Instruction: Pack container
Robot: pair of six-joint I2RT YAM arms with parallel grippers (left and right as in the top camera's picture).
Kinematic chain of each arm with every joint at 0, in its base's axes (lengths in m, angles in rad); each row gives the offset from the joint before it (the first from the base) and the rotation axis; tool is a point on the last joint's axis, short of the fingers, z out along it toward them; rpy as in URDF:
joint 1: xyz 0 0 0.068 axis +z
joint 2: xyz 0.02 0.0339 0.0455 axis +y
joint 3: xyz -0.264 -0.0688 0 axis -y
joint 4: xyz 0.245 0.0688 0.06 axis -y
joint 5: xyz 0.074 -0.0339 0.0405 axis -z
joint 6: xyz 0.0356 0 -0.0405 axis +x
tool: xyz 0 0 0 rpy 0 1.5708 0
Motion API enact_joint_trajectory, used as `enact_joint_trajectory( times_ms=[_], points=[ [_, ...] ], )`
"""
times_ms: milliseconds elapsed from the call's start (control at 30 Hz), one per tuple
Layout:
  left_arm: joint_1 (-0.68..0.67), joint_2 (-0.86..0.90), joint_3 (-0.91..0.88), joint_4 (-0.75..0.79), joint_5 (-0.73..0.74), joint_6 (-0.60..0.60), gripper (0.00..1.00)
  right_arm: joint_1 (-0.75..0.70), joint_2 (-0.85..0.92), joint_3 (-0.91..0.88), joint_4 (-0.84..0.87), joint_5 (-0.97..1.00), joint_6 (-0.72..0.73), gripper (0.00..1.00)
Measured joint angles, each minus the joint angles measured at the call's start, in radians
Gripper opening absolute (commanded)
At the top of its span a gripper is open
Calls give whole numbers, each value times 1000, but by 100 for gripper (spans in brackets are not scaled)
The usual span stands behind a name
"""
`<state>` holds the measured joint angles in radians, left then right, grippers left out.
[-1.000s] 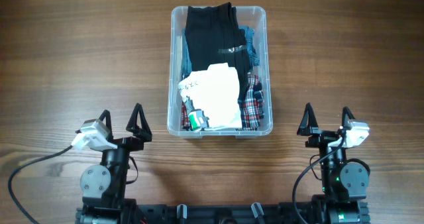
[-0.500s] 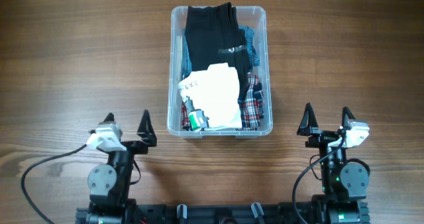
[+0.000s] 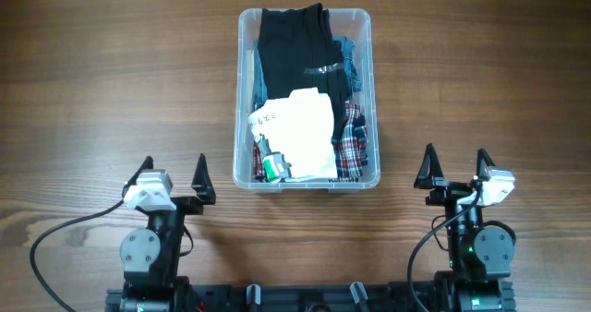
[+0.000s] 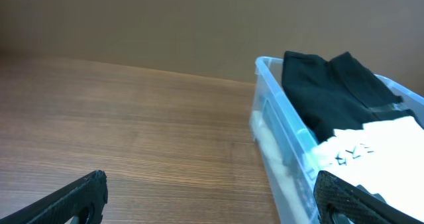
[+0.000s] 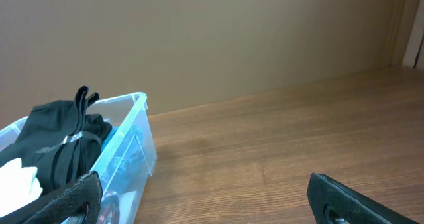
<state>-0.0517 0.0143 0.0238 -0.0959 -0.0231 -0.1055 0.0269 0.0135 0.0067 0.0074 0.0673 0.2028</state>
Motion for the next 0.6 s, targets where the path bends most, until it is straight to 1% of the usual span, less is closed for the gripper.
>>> enact_joint_trajectory(
  times_ms=[600],
  points=[
    [13,0,0,0,0,0,100,0,0,0,0,0,0,100]
  ],
)
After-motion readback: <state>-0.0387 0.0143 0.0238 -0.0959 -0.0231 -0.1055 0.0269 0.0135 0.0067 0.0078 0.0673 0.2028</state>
